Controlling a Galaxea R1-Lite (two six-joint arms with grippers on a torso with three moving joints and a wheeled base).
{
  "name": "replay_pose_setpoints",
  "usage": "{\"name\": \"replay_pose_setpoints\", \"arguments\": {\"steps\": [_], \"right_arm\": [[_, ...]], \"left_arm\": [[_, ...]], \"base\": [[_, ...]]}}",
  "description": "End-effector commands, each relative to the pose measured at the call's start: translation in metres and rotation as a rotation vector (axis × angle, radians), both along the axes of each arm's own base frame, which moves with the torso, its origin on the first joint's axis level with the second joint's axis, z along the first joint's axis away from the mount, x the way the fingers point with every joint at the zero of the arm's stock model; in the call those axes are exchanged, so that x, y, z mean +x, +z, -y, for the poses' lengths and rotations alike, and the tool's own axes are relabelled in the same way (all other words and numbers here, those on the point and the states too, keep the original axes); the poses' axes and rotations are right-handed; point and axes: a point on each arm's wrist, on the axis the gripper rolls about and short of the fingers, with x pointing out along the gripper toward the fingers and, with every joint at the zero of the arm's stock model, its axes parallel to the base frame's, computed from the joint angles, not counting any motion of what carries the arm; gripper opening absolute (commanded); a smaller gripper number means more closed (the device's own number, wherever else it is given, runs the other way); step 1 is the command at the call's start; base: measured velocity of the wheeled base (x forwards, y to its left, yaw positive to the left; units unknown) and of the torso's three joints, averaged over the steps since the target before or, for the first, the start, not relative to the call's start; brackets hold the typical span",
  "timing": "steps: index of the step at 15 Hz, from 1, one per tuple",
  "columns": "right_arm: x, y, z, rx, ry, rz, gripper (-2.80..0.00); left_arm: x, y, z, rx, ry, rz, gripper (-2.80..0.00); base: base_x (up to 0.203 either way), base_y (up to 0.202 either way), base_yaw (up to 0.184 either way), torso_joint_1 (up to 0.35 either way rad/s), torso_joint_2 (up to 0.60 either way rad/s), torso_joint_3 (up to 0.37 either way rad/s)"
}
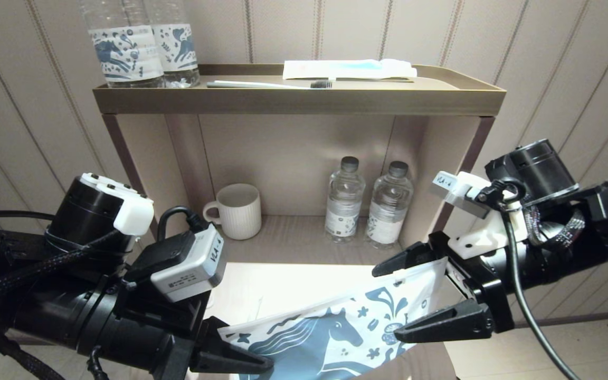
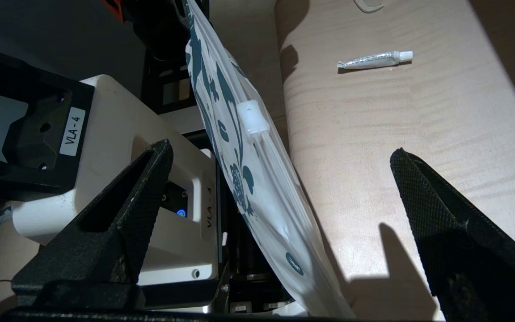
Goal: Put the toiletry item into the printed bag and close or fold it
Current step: Hand it to the other hand
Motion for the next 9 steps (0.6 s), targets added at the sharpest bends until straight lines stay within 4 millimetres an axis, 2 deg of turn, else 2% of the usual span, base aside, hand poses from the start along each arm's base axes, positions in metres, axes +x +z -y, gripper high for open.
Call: {"name": "replay_pose_setpoints", "arguments": {"steps": [1, 9], "right_arm": [[0.0003, -0.0009, 0.0002, 0.003, 0.005, -0.004, 0.00], [-0.0013, 0.0007, -0.0009, 0.007, 0.013, 0.003, 0.00]], "left_arm": [[0.0000, -0.0001, 0.0000, -0.002, -0.004, 0.000, -2.80], [-0.0012, 0.0012, -0.0005, -0.005, -0.006, 0.003, -2.80]], "base": [[0.000, 0.000, 0.000, 0.000, 0.00, 0.000], [0.000, 0.000, 0.000, 0.000, 0.00, 0.000]]}}
